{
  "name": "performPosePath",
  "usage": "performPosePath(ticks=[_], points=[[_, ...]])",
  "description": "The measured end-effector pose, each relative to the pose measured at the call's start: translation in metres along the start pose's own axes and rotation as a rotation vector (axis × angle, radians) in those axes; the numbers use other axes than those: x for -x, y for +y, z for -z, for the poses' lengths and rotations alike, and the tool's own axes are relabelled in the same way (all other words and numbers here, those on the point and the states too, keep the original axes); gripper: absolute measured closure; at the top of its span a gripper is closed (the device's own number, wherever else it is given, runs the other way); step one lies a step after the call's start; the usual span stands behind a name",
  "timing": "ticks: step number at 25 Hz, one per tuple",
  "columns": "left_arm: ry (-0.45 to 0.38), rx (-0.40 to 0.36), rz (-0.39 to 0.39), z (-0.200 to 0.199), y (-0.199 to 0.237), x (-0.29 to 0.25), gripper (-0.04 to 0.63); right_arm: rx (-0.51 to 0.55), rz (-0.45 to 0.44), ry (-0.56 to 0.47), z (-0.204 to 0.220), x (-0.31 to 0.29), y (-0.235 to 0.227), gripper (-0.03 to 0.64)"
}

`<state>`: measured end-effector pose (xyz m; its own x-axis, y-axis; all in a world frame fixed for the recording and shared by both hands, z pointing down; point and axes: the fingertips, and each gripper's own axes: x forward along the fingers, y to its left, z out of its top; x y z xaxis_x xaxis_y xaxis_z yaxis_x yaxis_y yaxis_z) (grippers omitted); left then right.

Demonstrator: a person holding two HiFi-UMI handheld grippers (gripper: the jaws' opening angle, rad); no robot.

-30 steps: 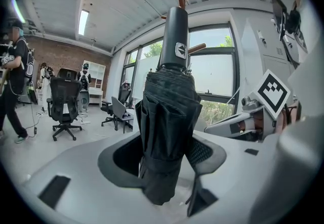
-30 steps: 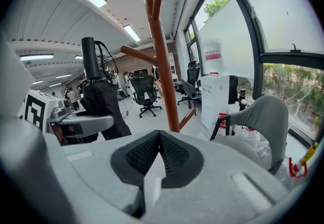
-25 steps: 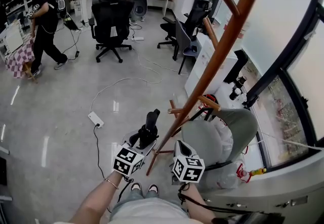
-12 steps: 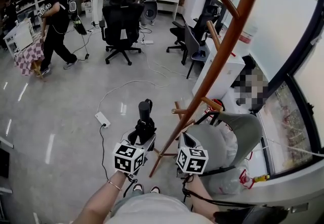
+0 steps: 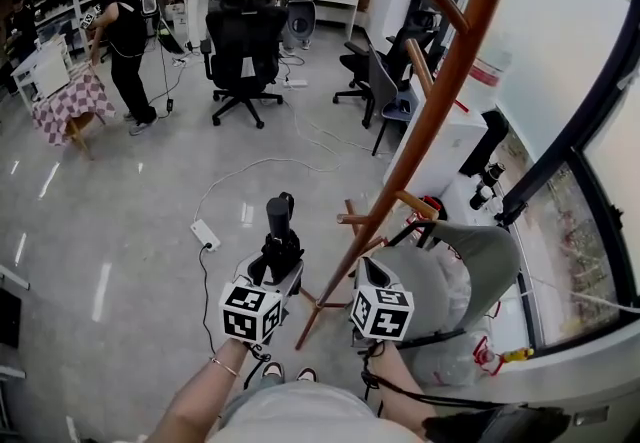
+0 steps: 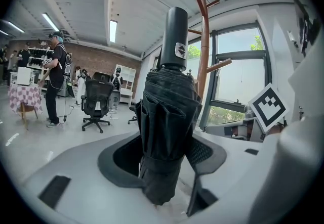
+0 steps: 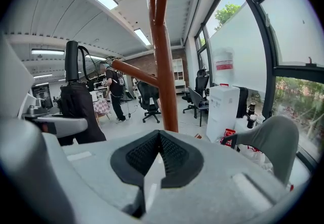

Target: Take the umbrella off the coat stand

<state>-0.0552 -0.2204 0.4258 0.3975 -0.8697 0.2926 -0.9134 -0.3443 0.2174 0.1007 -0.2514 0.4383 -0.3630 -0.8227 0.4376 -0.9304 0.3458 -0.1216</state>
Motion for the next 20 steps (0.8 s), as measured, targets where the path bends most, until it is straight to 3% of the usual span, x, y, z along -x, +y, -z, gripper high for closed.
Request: performPosePath(ticks=[20], points=[[0.018,-0.013,0.009,0.0004,0.0028,-0.0034,0.353,0.016,0.028,-0.005,-0.0082,-0.0034,-0.0044,0.612]])
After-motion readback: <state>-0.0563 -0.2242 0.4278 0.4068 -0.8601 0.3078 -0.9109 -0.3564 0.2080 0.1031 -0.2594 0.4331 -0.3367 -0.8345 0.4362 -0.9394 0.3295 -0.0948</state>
